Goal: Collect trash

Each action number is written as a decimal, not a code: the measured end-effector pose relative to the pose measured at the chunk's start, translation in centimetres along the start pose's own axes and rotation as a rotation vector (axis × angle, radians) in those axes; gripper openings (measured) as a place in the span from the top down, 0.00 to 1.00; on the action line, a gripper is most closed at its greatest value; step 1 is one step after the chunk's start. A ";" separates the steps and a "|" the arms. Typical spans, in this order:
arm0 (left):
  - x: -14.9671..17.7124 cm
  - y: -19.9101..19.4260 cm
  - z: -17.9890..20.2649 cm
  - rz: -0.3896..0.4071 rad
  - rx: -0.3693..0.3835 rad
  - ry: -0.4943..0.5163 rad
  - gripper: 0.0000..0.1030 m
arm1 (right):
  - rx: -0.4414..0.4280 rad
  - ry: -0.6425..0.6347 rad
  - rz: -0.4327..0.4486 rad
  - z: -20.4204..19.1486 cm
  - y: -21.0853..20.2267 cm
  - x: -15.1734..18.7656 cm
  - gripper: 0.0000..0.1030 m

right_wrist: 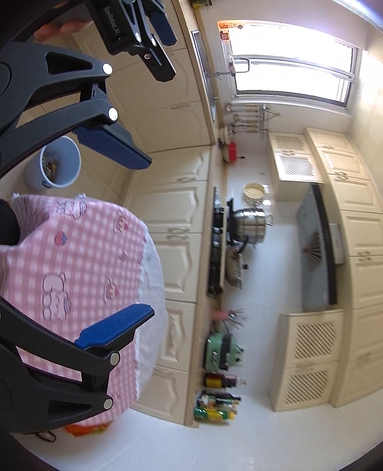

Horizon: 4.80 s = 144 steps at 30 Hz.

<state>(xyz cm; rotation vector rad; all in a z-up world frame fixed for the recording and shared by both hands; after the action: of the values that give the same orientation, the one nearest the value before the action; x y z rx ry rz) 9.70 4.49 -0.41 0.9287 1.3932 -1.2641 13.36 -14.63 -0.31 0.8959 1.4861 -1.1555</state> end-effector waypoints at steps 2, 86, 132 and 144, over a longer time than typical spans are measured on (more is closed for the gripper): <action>-0.4 -0.9 0.8 0.015 0.023 0.011 0.08 | 0.000 0.004 0.017 0.5 -1.0 -0.3 0.11; 1.4 -0.3 1.8 0.018 -0.003 0.068 0.08 | 0.034 0.029 0.000 1.8 -1.5 2.5 0.10; 2.1 0.4 0.9 -0.005 -0.007 0.073 0.08 | 0.024 0.026 -0.016 2.1 -1.1 3.6 0.10; 2.2 0.6 0.6 -0.018 -0.007 0.077 0.08 | 0.021 0.024 -0.027 2.5 -0.6 3.5 0.10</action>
<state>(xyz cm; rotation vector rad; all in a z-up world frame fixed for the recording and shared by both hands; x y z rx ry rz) 9.98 3.78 -2.68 0.9707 1.4685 -1.2475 12.69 -17.28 -3.71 0.9092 1.5126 -1.1859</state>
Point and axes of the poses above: each gripper's, at about its wrist camera, not at the fingertips, and y roughly the way its jaws point, z to its right, x to its underside, the point moved 9 cm from there along y, roughly the way its jaws point, and after that the axes turned 8 degrees about -x, right-handed, at the moved point
